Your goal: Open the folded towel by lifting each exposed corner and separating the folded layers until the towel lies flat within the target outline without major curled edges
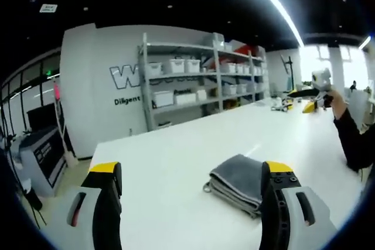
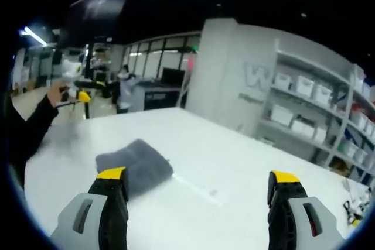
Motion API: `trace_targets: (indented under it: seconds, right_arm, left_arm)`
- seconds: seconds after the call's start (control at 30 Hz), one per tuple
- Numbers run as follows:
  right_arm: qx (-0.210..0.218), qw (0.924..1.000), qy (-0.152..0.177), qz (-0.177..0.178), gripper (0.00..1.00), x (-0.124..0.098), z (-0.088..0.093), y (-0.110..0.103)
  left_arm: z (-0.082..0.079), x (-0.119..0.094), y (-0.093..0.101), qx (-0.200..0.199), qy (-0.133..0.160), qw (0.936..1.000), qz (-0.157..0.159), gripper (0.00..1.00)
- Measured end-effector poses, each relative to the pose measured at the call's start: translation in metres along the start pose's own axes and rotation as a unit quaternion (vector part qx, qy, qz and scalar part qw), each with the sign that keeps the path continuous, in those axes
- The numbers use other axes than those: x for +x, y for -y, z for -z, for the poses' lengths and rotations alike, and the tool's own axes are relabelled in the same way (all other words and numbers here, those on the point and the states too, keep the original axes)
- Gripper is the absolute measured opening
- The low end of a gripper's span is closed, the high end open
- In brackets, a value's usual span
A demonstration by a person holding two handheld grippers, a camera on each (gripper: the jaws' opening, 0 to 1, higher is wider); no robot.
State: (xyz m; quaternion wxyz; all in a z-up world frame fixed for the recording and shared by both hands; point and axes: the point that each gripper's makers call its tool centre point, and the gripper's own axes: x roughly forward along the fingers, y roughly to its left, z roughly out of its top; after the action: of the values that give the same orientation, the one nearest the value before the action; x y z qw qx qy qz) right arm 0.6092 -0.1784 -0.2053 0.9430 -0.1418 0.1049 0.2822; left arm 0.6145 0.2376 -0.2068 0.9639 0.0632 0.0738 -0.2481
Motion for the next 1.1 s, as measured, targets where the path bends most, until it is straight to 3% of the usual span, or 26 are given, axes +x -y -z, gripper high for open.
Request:
trace_targets:
  seconds: [0.6, 0.8, 0.93, 1.1]
  right_arm:
    - [-0.005, 0.9999, -0.006, -0.015, 1.0, 0.011, 0.003, -0.007]
    - [0.001, 0.9997, -0.014, -0.02, 1.0, 0.021, 0.008, -0.008]
    - [0.012, 0.9998, -0.003, 0.017, 1.0, 0.02, 0.003, 0.005]
    - [0.014, 0.9997, 0.005, 0.018, 1.0, 0.013, -0.003, 0.007]
  left_arm:
    - [0.01, 0.009, 0.0, -0.004, -0.012, 0.9999, -0.002, 0.96]
    - [0.021, 0.018, 0.004, -0.002, -0.03, 0.9995, 0.008, 0.98]
    - [0.02, 0.017, -0.004, -0.012, -0.025, 0.9996, 0.002, 0.99]
    - [0.012, 0.012, 0.0, -0.012, -0.011, 0.9999, 0.005, 0.98]
